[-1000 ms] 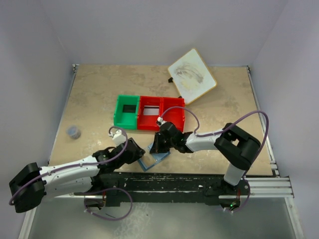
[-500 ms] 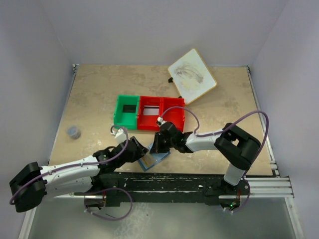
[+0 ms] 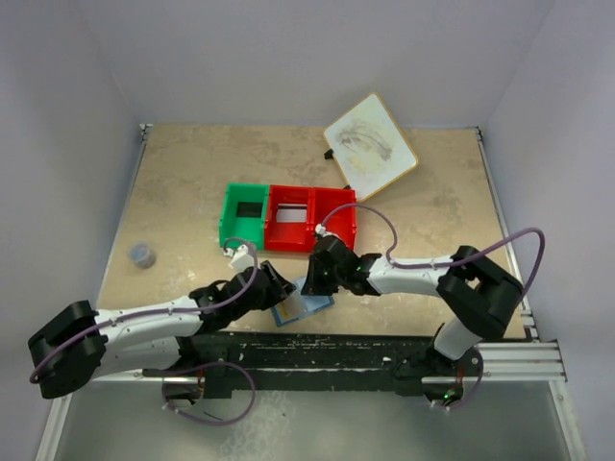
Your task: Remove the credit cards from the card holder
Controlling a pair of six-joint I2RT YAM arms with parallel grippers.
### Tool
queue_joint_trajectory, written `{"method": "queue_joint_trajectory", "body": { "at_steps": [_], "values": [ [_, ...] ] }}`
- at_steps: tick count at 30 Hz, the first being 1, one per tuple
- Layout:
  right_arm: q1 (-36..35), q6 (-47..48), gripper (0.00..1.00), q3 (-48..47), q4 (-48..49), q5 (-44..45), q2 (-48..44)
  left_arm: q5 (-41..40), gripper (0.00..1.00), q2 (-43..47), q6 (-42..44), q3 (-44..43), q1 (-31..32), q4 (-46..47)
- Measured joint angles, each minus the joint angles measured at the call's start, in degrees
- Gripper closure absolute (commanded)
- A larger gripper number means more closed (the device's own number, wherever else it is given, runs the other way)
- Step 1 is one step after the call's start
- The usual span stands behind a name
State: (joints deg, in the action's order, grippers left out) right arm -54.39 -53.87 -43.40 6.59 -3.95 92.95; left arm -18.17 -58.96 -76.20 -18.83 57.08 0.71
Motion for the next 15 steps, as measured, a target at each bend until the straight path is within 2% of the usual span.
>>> {"method": "queue_joint_trajectory", "body": {
  "at_steps": [9, 15],
  "values": [
    [1.09, -5.07, 0.89, 4.31, -8.15, 7.06, -7.76, 2.01, 0.57, -8.37, 2.36, -3.45, 0.0, 5.81],
    [2.36, -9.2, 0.88, 8.79, -14.51, 12.81, -18.64, 3.76, 0.57, -11.72, 4.48, -7.45, 0.0, 8.72]
  ]
}}
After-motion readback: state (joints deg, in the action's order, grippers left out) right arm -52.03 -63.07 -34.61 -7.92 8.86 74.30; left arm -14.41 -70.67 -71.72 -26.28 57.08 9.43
